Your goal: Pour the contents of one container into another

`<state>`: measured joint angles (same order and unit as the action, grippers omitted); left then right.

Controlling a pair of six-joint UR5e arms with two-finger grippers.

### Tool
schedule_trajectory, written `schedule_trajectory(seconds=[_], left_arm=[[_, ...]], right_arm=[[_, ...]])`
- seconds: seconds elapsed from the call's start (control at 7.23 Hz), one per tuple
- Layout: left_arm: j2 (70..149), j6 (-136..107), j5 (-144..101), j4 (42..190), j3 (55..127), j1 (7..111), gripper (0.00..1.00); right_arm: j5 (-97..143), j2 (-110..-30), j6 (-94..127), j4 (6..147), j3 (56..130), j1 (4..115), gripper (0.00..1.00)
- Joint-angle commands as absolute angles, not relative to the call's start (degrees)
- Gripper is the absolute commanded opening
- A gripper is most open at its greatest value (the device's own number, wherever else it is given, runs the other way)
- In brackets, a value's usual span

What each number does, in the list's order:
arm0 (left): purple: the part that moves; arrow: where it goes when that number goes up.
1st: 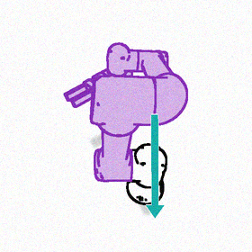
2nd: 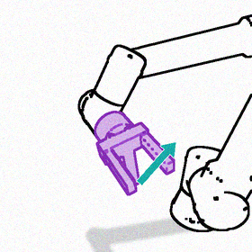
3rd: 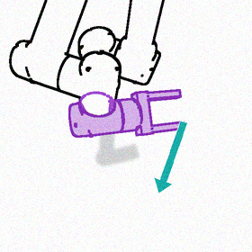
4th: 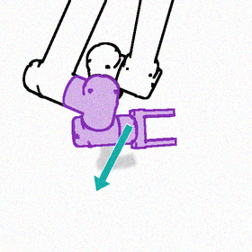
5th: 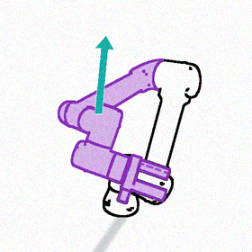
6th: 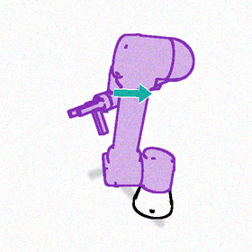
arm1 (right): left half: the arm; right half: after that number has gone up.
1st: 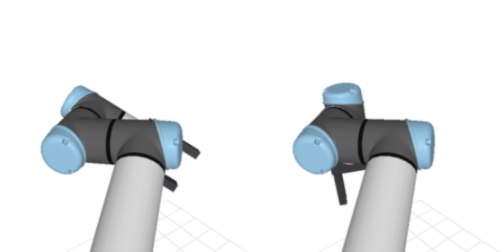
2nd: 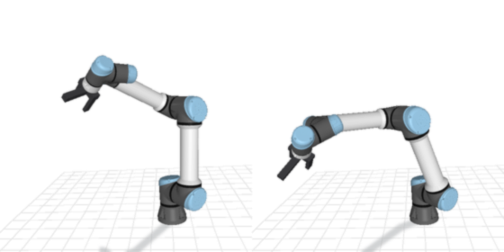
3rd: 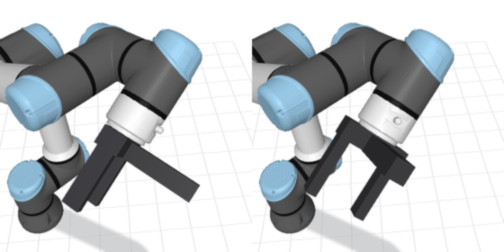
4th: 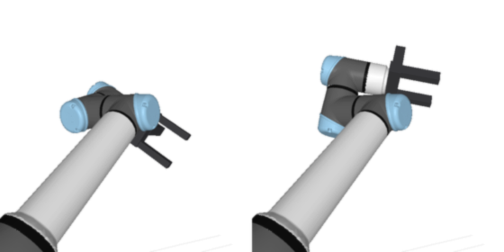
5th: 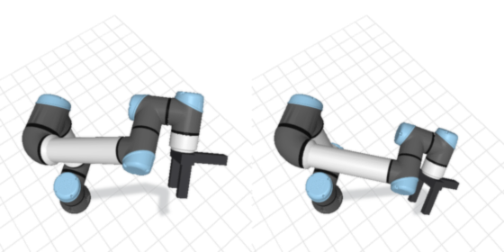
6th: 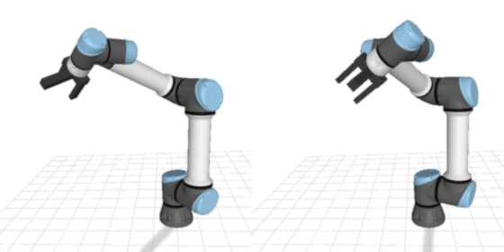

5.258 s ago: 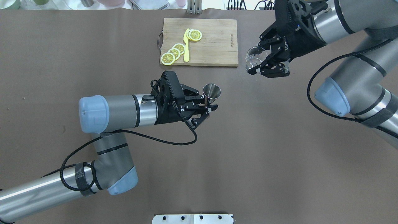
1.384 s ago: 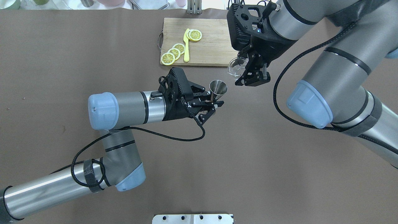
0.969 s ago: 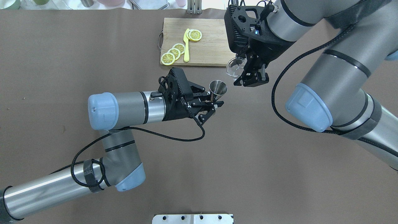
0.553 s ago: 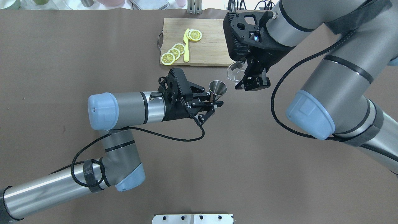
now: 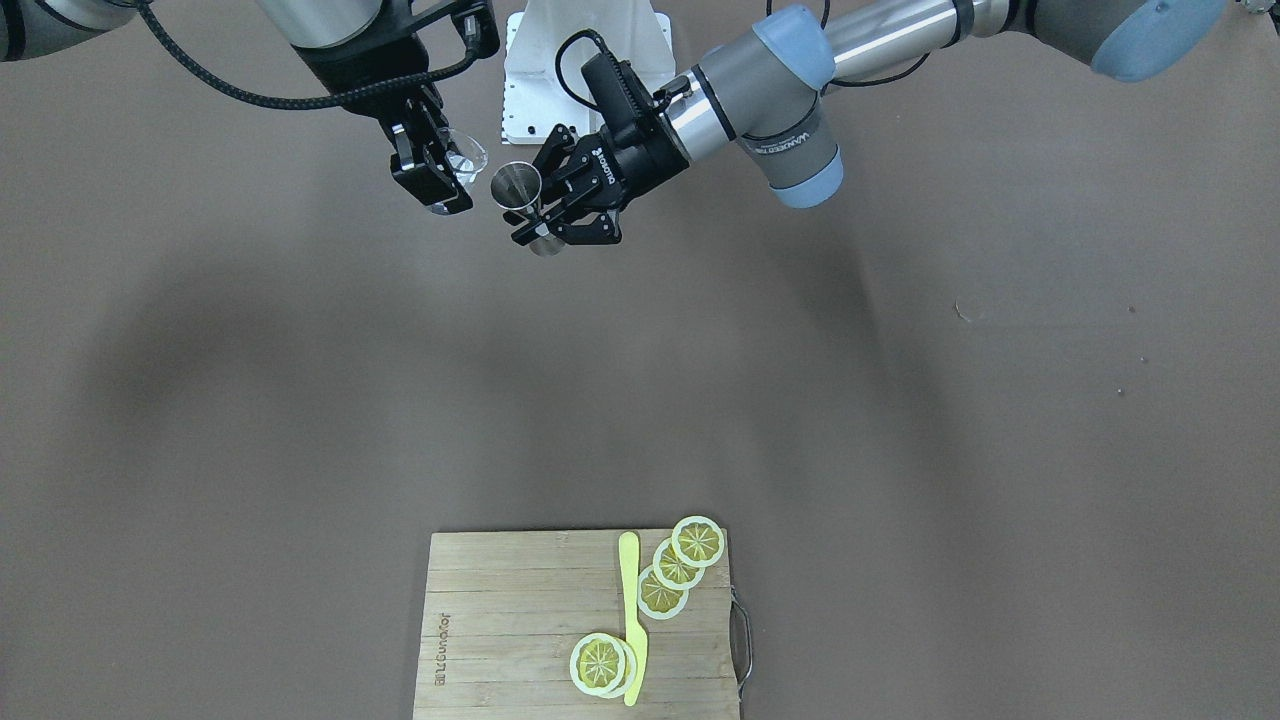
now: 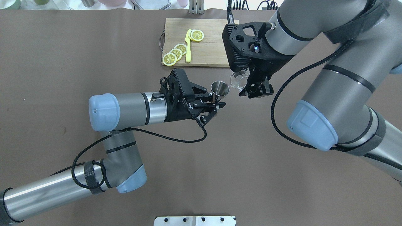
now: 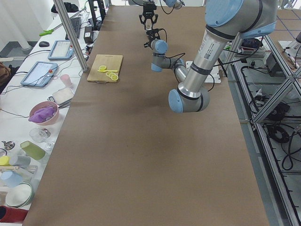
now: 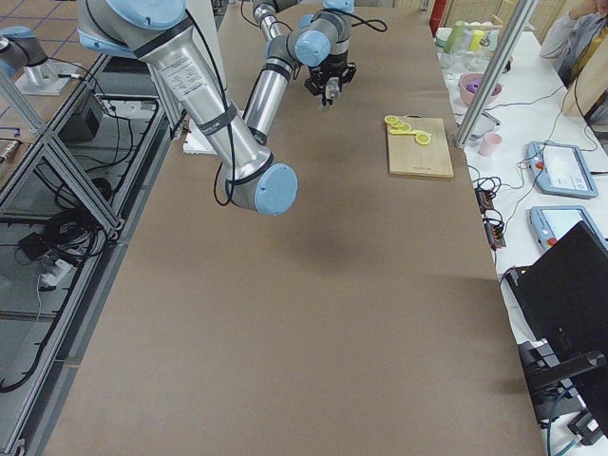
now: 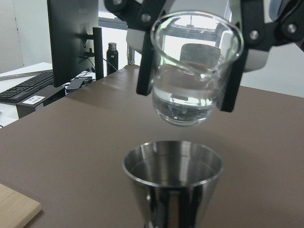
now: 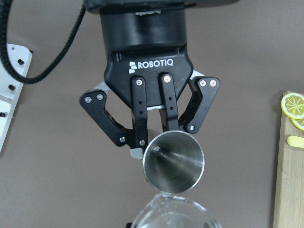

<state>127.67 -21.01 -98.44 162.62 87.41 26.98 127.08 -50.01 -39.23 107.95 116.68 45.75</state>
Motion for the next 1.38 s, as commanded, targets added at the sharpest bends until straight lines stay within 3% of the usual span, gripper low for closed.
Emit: schedule_trajectory(seconds=[0.0,1.25], left_arm=[[127.7,-21.0,-98.4,162.6,87.4,27.0,0.0],[127.6,-21.0,-98.4,162.5,87.3,26.9,0.0]], right_arm=[[126.6,-49.0,-41.4,110.7,116.7,45.6,0.0],[124.9,-43.9,-45.1,115.8,113.0,45.7,0.0]])
